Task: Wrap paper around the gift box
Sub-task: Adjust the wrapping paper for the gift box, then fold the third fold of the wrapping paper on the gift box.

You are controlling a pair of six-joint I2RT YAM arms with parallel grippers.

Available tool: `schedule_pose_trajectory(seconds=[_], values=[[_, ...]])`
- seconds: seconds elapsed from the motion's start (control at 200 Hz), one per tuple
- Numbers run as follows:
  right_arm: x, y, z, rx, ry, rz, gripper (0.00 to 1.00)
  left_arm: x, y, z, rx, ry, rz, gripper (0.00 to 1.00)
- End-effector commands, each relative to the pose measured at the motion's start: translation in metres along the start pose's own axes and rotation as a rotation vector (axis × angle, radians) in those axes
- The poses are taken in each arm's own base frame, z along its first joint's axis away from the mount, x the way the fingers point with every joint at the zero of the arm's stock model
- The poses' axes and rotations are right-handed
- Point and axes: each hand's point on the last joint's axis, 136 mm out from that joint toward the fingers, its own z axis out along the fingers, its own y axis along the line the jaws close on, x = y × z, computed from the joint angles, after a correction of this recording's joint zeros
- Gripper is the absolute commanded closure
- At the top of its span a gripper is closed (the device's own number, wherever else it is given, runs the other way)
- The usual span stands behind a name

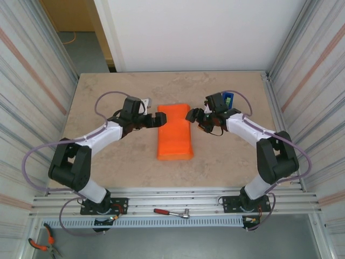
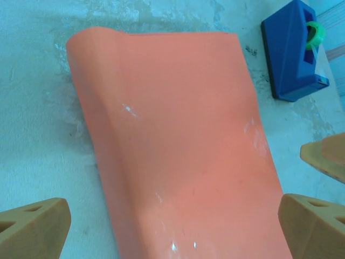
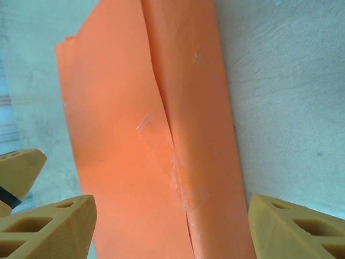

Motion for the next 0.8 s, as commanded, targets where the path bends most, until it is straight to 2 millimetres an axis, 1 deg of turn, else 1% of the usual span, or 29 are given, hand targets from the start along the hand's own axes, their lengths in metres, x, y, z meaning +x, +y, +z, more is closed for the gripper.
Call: schedule_pose_trajectory(seconds=[0.0,0.12,0.15,0.266,0.361,0.426,0.476,0.556,0.797], values=[[0.017,-0.007,-0.007,0.035,0.007,-0.034,0.26,0.017,-0.001,-0.01,0.016,0.016,0.025,0.01],[0.038,-0.011,-0.01,0.069,0.022,-0.077,0.24,0.04,-0.003,-0.02,0.017,0.031,0.041,0.01],[0.044,-0.013,-0.011,0.082,0.027,-0.09,0.2,0.047,-0.003,-0.022,0.015,0.037,0.048,0.01],[0.068,-0.019,-0.013,0.136,0.038,-0.147,0.11,0.075,-0.006,-0.028,-0.006,0.057,0.086,0.01],[0.083,-0.023,-0.014,0.166,0.051,-0.18,0.09,0.093,-0.007,-0.029,-0.026,0.072,0.106,0.01],[0.092,-0.029,-0.013,0.196,0.059,-0.193,0.09,0.102,-0.008,-0.029,-0.041,0.077,0.126,0.01],[0.096,-0.033,-0.012,0.212,0.063,-0.197,0.08,0.108,-0.007,-0.029,-0.055,0.079,0.14,0.01],[0.101,-0.041,-0.009,0.225,0.072,-0.191,0.08,0.112,-0.006,-0.027,-0.071,0.078,0.152,0.01],[0.105,-0.047,0.005,0.245,0.091,-0.185,0.09,0.117,-0.001,-0.017,-0.098,0.08,0.171,0.01]])
